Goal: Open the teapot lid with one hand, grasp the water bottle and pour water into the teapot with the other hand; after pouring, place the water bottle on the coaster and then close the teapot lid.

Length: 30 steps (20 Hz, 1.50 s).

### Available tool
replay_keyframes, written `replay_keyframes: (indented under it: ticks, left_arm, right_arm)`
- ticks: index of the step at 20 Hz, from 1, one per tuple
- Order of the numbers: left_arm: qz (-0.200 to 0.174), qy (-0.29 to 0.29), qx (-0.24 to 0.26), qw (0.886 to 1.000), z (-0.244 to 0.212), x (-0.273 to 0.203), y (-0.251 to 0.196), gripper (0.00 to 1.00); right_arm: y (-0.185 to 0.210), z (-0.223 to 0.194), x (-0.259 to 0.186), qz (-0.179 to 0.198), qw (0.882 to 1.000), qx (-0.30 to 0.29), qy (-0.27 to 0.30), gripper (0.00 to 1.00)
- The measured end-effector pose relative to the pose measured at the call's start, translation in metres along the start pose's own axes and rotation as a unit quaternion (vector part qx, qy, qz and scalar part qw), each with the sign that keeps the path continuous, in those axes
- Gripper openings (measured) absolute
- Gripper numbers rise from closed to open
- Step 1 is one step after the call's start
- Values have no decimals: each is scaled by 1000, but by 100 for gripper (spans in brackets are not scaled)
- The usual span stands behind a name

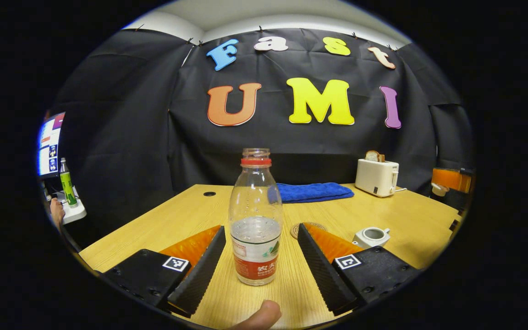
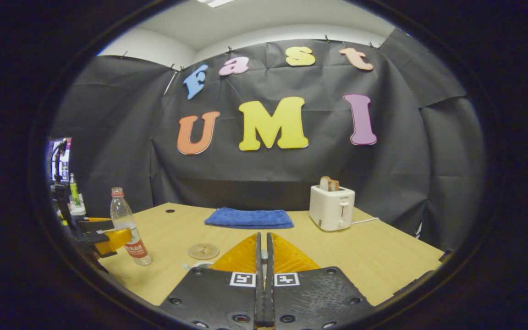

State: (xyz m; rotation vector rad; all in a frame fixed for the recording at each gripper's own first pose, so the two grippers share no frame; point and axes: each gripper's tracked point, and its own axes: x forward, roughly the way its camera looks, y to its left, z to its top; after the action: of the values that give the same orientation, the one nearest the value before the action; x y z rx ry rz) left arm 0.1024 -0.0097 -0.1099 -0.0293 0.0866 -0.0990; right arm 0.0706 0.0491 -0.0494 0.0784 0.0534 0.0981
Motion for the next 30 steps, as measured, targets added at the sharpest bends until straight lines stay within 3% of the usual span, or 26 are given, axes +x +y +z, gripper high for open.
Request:
replay_keyframes:
  ticks: [6,9,13,15,16,17,20,25,30]
  left_arm:
    - [-12,-20,-5,1000,-15,20,2,97]
    - [-14,-34,22,999,-13,23,1,79]
    - [-4,-21,13,1000,-12,21,3,76]
    - [10,-8,33,999,-9,17,5,76]
    - [18,-1,48,999,-8,14,6,82]
    - [25,5,65,998,-6,13,7,76]
    - [35,24,122,992,-4,10,3,75]
    - [32,34,227,973,1,6,-11,74]
    - [54,46,362,929,5,1,-14,74]
  right_arm:
    - [-1,2,-1,-1,1000,-10,-9,0]
    - [-2,2,-1,0,1000,-11,-8,0]
    - [-6,3,-2,-3,1000,-15,-7,0]
    - [-10,4,0,-7,1000,-21,-6,0]
    - [-10,3,0,-5,1000,-25,-3,0]
    - [-11,2,0,-5,1000,-27,-2,0]
    - [-16,3,0,-7,999,-34,0,0]
    - [-24,5,0,-11,999,-37,-1,0]
    - [-32,13,0,-17,999,-41,-13,0]
